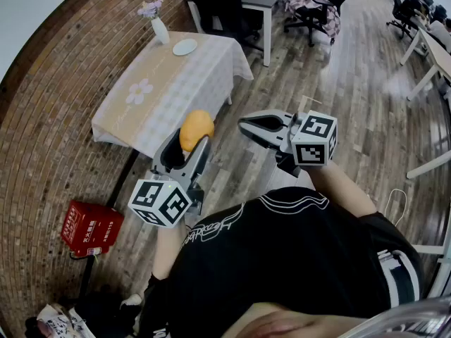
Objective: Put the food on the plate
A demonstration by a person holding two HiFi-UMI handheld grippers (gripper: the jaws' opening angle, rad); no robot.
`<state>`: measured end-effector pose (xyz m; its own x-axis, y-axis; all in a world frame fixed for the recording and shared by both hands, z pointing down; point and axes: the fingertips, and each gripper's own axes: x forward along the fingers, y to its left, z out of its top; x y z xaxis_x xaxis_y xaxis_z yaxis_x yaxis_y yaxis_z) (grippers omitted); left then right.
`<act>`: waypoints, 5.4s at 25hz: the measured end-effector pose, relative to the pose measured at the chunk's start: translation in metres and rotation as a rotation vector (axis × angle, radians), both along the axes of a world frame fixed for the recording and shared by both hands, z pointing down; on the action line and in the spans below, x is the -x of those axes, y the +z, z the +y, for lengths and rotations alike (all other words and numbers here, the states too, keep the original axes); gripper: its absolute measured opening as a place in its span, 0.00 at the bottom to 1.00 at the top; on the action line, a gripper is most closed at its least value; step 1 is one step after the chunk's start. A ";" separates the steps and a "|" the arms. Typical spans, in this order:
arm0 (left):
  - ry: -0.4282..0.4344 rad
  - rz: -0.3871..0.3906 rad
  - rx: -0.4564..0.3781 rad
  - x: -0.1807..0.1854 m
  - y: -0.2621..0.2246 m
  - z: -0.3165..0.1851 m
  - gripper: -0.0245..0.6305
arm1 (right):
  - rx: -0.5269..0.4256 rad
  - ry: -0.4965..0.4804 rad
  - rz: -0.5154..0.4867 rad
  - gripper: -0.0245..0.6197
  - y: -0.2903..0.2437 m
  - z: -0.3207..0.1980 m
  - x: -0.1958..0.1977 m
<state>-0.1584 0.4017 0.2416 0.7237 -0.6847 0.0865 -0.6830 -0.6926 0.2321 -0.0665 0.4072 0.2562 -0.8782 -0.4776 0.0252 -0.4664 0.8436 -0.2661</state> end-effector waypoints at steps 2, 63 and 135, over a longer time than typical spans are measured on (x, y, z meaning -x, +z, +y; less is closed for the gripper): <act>0.001 0.004 0.008 -0.002 0.004 -0.002 0.47 | 0.007 0.014 0.010 0.03 0.003 -0.003 -0.004; -0.087 0.031 0.173 -0.191 0.067 -0.375 0.47 | 0.132 -0.012 -0.083 0.03 0.061 -0.391 -0.194; -0.361 -0.185 0.389 -0.012 0.322 -0.815 0.47 | 0.496 -0.100 0.160 0.03 0.231 -0.766 -0.073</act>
